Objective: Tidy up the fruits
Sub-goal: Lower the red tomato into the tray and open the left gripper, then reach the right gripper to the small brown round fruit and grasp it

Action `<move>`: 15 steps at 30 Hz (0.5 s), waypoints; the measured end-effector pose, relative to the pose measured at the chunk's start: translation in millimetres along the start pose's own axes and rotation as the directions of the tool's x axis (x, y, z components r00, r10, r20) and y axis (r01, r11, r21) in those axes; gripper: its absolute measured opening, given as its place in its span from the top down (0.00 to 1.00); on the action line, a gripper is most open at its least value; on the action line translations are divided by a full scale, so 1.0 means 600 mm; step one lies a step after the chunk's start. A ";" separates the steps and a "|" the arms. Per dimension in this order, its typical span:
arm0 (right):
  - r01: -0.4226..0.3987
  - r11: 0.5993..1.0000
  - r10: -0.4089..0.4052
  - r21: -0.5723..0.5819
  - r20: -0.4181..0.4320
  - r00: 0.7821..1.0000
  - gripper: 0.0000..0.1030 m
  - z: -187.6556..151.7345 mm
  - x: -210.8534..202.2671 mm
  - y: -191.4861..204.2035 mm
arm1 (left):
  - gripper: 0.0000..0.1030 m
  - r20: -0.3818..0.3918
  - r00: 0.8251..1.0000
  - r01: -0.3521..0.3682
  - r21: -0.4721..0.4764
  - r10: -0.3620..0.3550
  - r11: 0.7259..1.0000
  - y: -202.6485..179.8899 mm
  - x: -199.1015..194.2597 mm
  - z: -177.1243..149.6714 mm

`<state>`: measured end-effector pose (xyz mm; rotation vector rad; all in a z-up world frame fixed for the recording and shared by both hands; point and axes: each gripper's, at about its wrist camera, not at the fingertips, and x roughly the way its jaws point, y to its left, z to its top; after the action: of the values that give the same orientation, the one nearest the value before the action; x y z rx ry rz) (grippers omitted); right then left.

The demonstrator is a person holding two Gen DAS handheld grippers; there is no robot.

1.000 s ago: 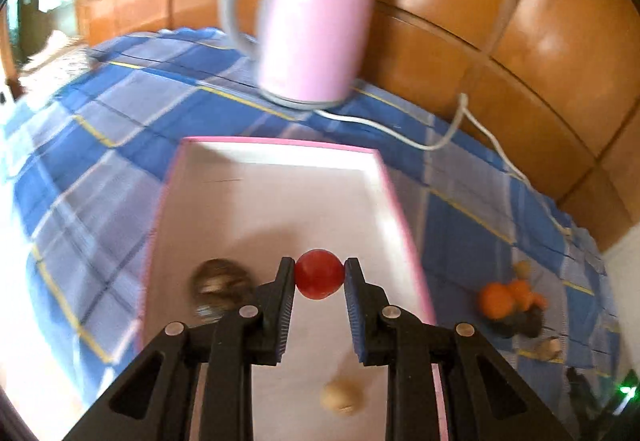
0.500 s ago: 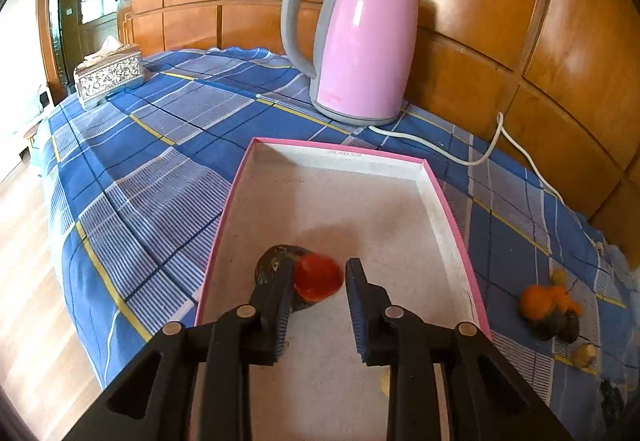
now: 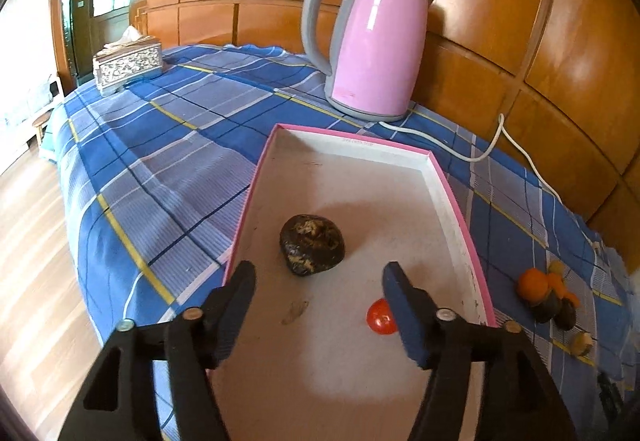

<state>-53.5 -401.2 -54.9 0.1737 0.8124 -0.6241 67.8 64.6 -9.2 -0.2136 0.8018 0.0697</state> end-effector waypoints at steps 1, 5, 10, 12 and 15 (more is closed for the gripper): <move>-0.001 1.000 0.001 0.002 -0.001 1.000 0.42 0.000 0.000 0.000 | 0.25 0.004 1.000 -0.006 -0.006 0.006 1.000 0.003 -0.004 -0.002; -0.001 1.000 0.001 0.004 -0.002 1.000 0.41 0.000 0.000 0.000 | 0.17 0.015 1.000 -0.015 -0.026 0.015 1.000 0.013 -0.019 -0.011; -0.002 1.000 0.002 0.005 -0.002 1.000 0.41 0.000 0.001 0.000 | 0.10 0.030 0.999 -0.040 -0.030 0.041 0.999 0.025 -0.041 -0.027; -0.003 1.000 0.003 0.009 -0.003 1.000 0.40 0.000 0.001 -0.001 | 0.08 0.039 0.998 -0.051 -0.037 0.052 0.998 0.030 -0.050 -0.034; -0.003 1.000 0.003 0.023 -0.009 1.000 0.37 0.000 0.002 -0.005 | 0.02 0.045 0.996 -0.076 -0.053 0.078 0.996 0.040 -0.060 -0.049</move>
<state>-54.5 -404.2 -55.4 0.1983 0.8138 -0.6301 18.7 82.3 -7.4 -0.2289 0.7623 0.1678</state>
